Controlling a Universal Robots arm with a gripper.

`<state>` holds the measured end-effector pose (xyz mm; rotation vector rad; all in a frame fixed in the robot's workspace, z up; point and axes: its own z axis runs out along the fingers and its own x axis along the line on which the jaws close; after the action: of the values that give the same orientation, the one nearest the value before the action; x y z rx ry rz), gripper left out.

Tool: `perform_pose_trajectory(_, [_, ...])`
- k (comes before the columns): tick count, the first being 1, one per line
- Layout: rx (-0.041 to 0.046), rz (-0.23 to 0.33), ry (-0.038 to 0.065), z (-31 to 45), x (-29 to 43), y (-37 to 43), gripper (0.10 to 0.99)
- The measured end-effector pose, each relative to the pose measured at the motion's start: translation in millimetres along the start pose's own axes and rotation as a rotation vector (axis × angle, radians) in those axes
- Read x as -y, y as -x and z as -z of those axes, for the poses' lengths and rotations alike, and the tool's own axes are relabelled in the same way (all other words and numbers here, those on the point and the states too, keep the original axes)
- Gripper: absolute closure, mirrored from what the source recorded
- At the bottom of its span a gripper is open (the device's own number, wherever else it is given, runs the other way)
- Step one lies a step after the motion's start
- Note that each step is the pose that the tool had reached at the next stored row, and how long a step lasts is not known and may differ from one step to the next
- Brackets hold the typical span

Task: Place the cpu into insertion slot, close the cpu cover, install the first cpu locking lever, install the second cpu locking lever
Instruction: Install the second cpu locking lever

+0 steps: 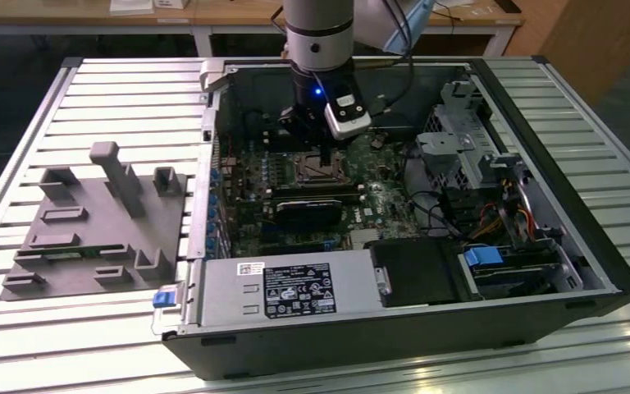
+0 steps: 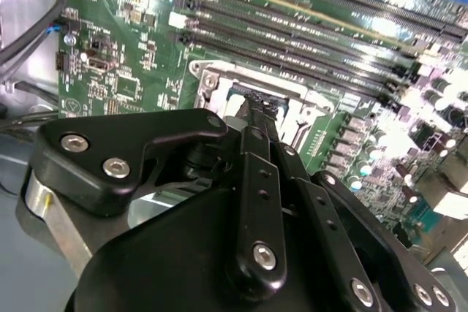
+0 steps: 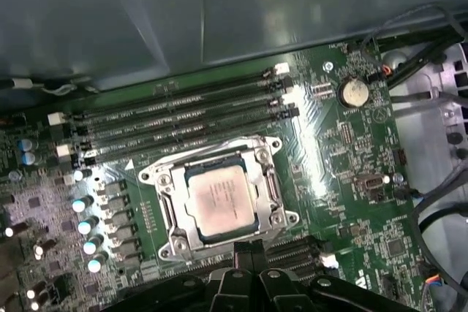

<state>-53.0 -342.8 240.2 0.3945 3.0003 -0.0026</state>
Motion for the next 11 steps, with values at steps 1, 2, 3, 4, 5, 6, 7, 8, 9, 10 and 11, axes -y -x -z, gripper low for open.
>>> perform_pose_trajectory(1, [-0.0005, 0.0, 0.001, -0.1, 1.8, 0.5, 0.984])
perform_pose_trajectory(2, [-0.0011, 0.0, 0.003, -0.1, 3.6, 0.9, 0.984])
perform_pose_trajectory(3, [-0.0021, -0.001, 0.005, -0.1, 5.5, 1.4, 0.984])
perform_pose_trajectory(4, [-0.0038, -0.001, 0.008, -0.1, 7.3, 1.9, 0.984])
perform_pose_trajectory(5, [-0.0054, -0.001, 0.011, -0.2, 9.1, 2.4, 0.984])
perform_pose_trajectory(6, [-0.008, -0.002, 0.014, -0.2, 11.0, 2.9, 0.984])
perform_pose_trajectory(7, [-0.0127, -0.002, 0.016, -0.3, 12.3, 3.3, 0.984])
perform_pose_trajectory(8, [-0.0199, -0.002, 0.017, -0.3, 13.4, 3.5, 0.984])
perform_pose_trajectory(9, [-0.0289, -0.003, 0.017, -0.4, 14.5, 3.8, 0.984])
perform_pose_trajectory(10, [-0.0376, -0.003, 0.017, -0.5, 15.6, 4.1, 0.984])
perform_pose_trajectory(11, [-0.0455, -0.003, 0.017, -0.6, 16.7, 4.4, 0.984])
